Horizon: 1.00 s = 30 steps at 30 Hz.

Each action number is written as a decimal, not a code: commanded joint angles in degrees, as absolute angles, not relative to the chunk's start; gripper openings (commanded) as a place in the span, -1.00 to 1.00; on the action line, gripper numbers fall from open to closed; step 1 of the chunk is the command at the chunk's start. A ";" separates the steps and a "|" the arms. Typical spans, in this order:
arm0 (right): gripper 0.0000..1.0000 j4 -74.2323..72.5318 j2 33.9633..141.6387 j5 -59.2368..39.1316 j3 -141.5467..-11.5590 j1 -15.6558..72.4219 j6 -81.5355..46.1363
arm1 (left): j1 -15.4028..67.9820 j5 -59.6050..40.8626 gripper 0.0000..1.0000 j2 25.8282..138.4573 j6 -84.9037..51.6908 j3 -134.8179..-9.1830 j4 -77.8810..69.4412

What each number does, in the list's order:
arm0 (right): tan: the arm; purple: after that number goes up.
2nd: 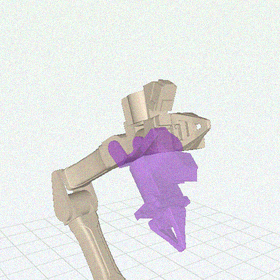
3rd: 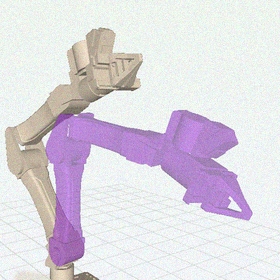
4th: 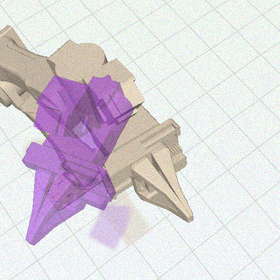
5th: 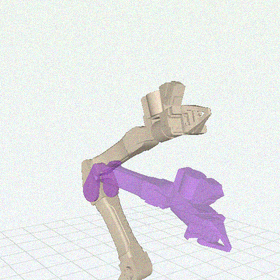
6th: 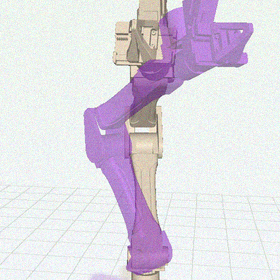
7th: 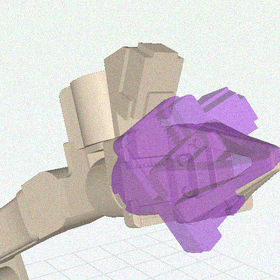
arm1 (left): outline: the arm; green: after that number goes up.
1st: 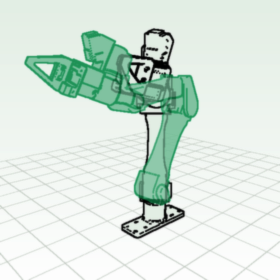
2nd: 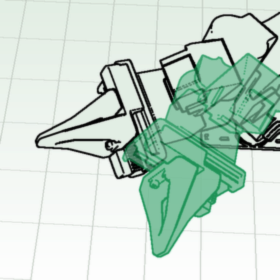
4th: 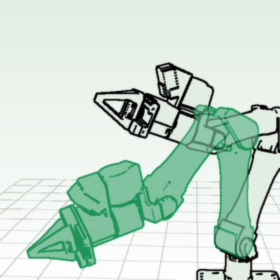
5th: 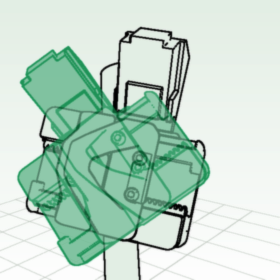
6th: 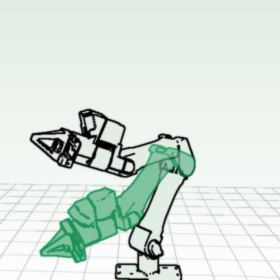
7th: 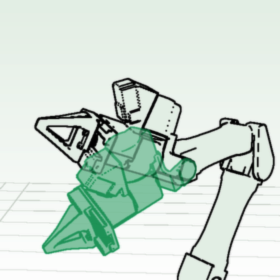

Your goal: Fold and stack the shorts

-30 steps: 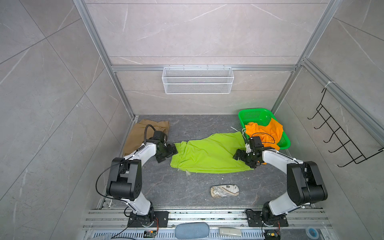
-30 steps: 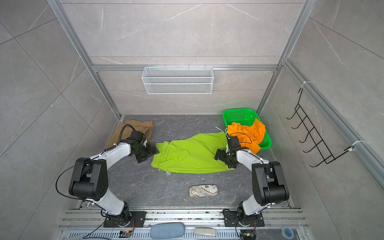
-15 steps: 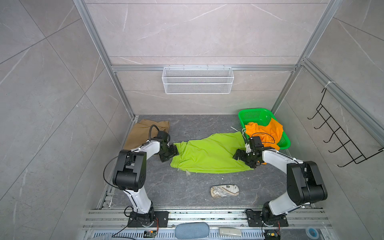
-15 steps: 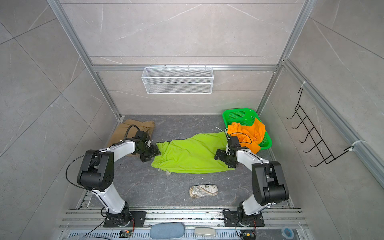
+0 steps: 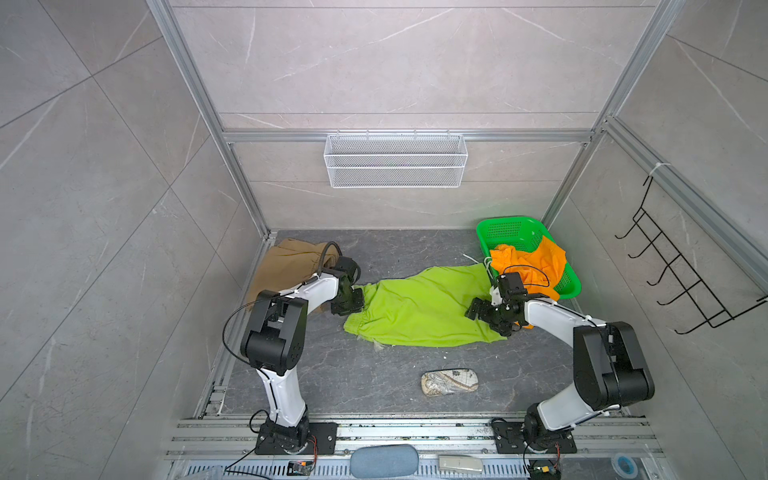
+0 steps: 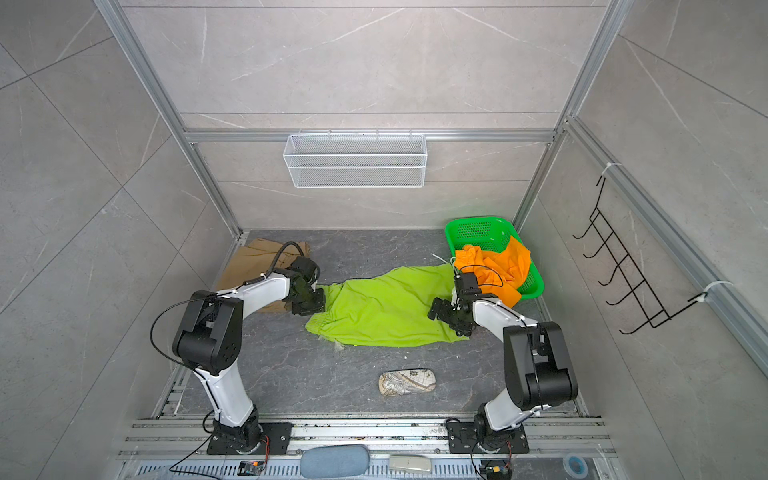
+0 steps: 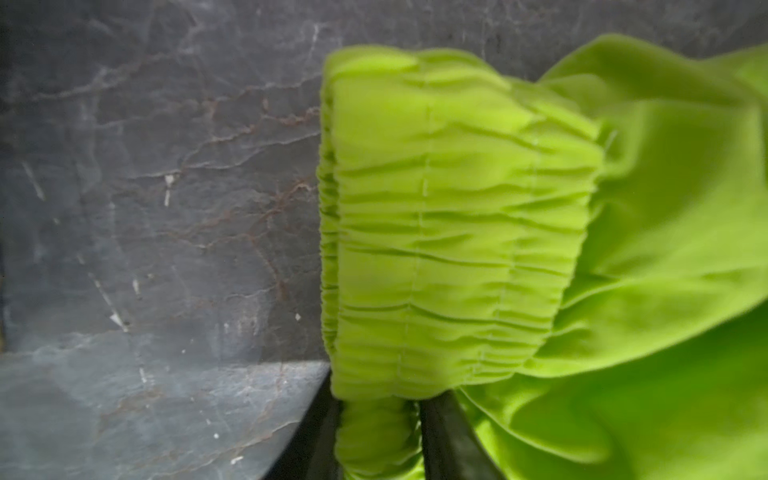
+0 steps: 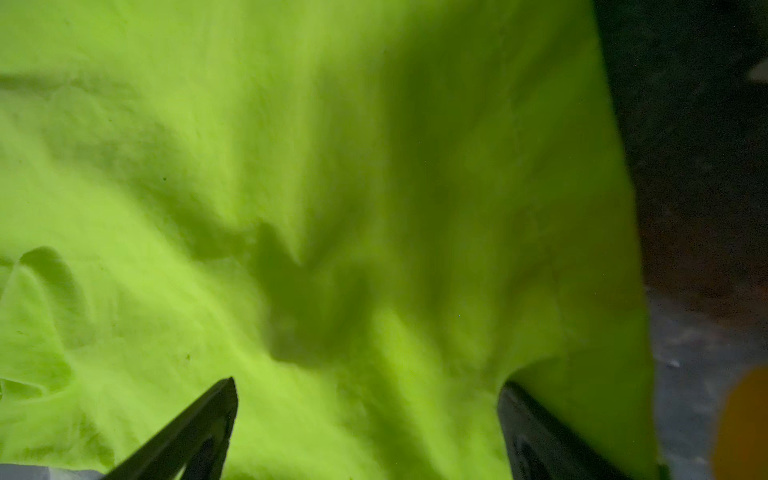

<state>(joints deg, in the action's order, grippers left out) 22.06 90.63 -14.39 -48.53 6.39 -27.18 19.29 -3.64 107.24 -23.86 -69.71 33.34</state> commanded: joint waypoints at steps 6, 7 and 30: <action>0.98 22.69 91.67 -16.14 -48.33 6.49 -27.42 | 20.75 2.65 -1.00 109.42 -22.59 -67.26 40.98; 0.98 22.76 91.59 -16.10 -48.27 6.47 -27.38 | 20.67 3.22 -1.00 108.95 -22.23 -67.87 41.75; 0.99 25.89 85.89 -14.48 -55.35 11.70 -29.79 | 18.19 14.71 -1.00 101.47 -15.20 -86.51 57.35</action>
